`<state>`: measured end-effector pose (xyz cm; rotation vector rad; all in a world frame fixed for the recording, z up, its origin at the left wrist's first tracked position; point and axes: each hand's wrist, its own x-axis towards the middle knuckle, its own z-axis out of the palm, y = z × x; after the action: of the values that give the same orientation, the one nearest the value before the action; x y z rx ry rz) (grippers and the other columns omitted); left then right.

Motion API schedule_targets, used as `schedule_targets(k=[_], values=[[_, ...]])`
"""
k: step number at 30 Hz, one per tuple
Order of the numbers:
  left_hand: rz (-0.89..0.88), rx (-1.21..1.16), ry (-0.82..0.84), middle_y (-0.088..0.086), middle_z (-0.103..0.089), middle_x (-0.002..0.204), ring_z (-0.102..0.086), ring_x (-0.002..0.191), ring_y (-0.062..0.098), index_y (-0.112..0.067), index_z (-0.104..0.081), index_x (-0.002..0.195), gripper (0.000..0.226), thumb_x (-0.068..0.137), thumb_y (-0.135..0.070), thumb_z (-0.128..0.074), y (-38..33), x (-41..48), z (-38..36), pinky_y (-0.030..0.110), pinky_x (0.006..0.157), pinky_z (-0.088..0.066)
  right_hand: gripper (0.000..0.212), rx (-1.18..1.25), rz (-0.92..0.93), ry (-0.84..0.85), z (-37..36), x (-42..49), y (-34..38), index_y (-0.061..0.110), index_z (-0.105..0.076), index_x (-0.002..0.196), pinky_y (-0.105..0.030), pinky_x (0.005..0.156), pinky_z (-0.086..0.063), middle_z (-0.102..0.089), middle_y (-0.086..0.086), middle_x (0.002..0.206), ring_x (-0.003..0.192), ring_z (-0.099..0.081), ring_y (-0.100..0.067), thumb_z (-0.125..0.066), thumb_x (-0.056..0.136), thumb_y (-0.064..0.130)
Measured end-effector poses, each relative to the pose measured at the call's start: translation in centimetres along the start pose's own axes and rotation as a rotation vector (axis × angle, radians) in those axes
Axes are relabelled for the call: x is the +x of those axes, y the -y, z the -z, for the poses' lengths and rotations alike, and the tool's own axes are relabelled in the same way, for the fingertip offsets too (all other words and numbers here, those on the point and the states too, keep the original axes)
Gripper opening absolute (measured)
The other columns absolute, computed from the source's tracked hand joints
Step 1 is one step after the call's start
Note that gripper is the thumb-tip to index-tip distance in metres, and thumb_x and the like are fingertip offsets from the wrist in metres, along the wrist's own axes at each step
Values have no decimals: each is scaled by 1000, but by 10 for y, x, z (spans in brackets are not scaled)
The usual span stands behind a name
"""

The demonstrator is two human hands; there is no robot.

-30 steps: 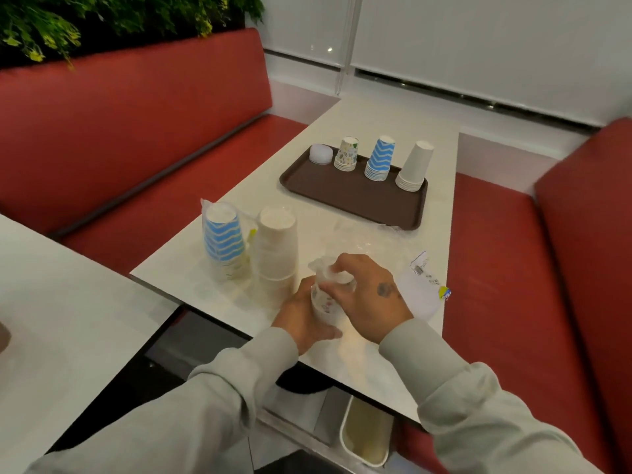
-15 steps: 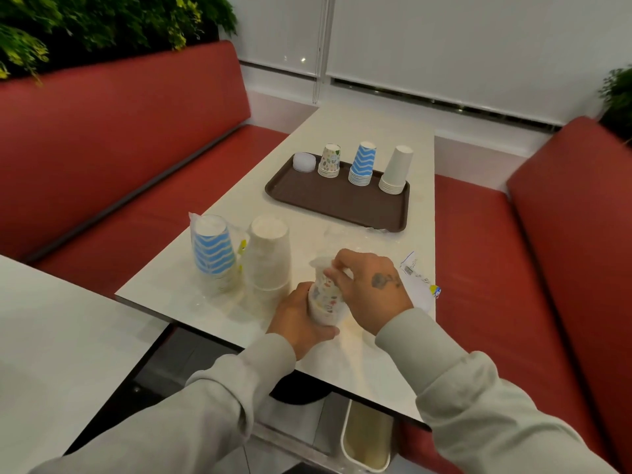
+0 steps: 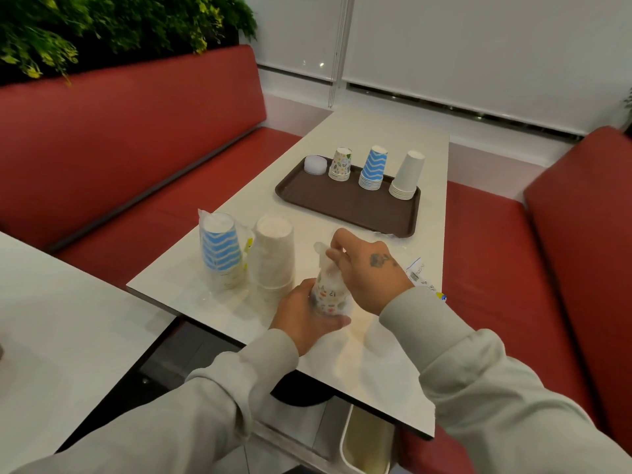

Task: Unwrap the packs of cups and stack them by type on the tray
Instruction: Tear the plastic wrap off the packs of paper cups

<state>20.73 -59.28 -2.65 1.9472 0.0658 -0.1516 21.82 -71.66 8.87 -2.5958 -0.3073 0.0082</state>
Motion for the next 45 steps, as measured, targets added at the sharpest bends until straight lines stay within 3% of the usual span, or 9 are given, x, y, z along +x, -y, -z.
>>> schedule_targets(k=[6, 10, 15, 21, 29, 33, 36, 41, 45], values=[[-42, -18, -66, -11, -67, 99, -61, 90, 3, -25, -60, 109, 50, 67, -32, -88, -13, -4, 3, 24, 81, -51, 26, 89, 43, 44, 6, 1, -4, 19, -55, 97, -27, 57, -38, -62, -4, 84, 74, -53, -22, -45, 103, 43], [-68, -41, -25, -4, -67, 89, -64, 75, 4, -16, -62, 98, 45, 61, -22, -88, -18, -6, 8, 28, 80, -55, 42, -93, 98, 115, 4, -1, -9, 23, -64, 119, -30, 84, -40, -59, 1, 111, 103, -50, -18, -70, 85, 47], [-61, -137, -38, -5, -62, 77, -56, 56, -11, -3, -60, 92, 31, 74, -7, -85, -23, -9, 4, 6, 55, -43, 23, -182, 110, 124, -2, 3, -11, 18, -74, 109, -31, 81, -48, -69, -5, 105, 98, -60, -24, -63, 95, 32], [-126, -172, -87, -16, -66, 92, -61, 78, -9, -34, -62, 95, 32, 75, -26, -85, -41, -13, 11, 6, 61, -47, 18, -62, 144, 45, -1, 3, -16, 19, -59, 86, -29, 59, -39, -64, -8, 79, 73, -59, -28, -52, 101, 26], [-156, -120, -156, -12, -68, 99, -61, 90, -2, -29, -68, 106, 28, 81, -39, -78, -48, -13, 11, 12, 72, -47, 20, 83, 103, 61, 11, 9, -18, 27, -63, 86, -33, 75, -49, -68, 0, 85, 86, -60, -23, -53, 99, 37], [-192, -97, -217, -9, -66, 111, -59, 98, 6, -24, -68, 112, 26, 87, -23, -74, -48, -8, 15, 10, 78, -43, 6, 254, 71, -70, 20, 4, -30, 28, -70, 87, -21, 77, -48, -71, 11, 88, 86, -64, -4, -69, 88, 33], [-248, -95, -170, -12, -63, 118, -59, 104, 2, -24, -69, 111, 27, 88, -10, -70, -49, -8, 18, 7, 81, -46, 25, 173, 104, 69, 16, -2, -37, 32, -68, 104, -26, 81, -53, -69, 14, 103, 93, -65, -3, -72, 80, 37], [-355, 59, -218, -8, -66, 93, -59, 82, 8, -9, -69, 76, 9, 80, -2, -69, -41, -2, 19, 18, 72, -45, 48, 82, 112, 136, 11, -5, -32, 29, -61, 119, -30, 84, -52, -62, 8, 113, 97, -59, -12, -77, 74, 24], [-358, 34, -244, -15, -51, 63, -48, 61, -1, -37, -52, 58, 49, 76, 4, -72, -44, -4, 18, 8, 61, -34, 50, -27, 79, 118, 5, -2, -26, 21, -60, 121, -28, 79, -43, -49, 2, 108, 96, -54, -20, -80, 76, 32]])
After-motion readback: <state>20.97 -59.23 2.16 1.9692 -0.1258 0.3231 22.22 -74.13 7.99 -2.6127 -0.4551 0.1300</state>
